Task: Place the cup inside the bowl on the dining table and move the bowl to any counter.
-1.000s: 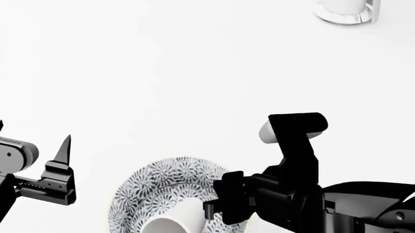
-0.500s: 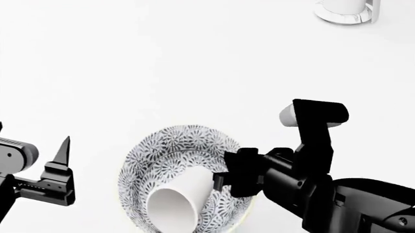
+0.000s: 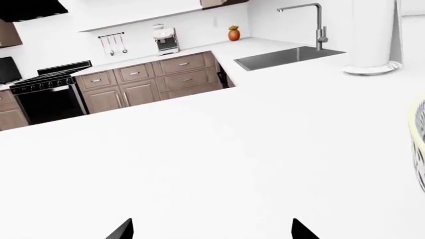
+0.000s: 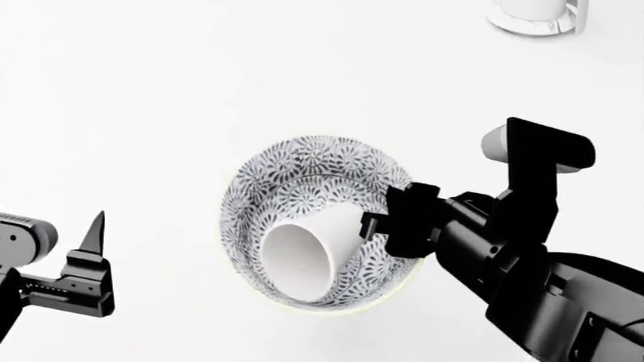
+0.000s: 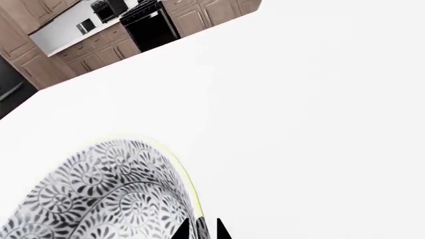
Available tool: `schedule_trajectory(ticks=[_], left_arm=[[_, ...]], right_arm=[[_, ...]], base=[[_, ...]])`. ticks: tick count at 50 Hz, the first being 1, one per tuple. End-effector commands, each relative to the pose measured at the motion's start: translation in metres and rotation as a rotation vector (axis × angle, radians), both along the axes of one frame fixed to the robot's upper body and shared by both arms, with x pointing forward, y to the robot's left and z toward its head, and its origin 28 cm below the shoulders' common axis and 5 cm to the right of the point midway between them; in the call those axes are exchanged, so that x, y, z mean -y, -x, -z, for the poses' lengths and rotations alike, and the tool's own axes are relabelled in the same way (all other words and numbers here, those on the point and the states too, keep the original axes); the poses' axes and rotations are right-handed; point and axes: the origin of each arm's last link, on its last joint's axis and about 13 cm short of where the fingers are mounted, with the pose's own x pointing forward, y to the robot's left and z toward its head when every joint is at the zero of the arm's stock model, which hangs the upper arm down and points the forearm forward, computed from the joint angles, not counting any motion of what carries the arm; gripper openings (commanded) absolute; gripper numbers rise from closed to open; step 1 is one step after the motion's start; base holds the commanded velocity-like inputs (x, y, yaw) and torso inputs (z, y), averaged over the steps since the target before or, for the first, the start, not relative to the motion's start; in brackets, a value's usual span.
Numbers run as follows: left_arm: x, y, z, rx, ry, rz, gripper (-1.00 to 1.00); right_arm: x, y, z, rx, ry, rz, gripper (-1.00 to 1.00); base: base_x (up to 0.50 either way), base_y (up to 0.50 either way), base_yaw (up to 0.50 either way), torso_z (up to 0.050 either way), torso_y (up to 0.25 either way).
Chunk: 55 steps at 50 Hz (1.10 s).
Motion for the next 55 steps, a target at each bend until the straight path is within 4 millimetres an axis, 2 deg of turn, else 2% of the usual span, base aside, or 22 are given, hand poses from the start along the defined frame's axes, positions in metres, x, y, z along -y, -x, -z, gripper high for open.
schedule_trajectory(ticks=[1, 20, 55], left_arm=[[0.0002, -0.0002, -0.0003, 0.001, -0.001, -0.006, 1.00], [-0.0023, 0.0023, -0.0008, 0.006, 0.003, -0.015, 1.00], [-0.0037, 0.0034, -0.0021, 0.017, 0.008, -0.026, 1.00]], right_arm=[[-0.0019, 0.0010, -0.0031, -0.002, 0.014, 0.015, -1.00], [-0.0043, 0.0028, 0.0027, -0.003, 0.009, -0.004, -1.00], [-0.0064, 0.0050, 0.0042, 0.029, 0.005, -0.046, -1.00]], base=[[-0.50, 0.10, 0.00, 0.000, 0.000], [-0.50, 0.14, 0.00, 0.000, 0.000], [-0.30, 0.49, 0.00, 0.000, 0.000]])
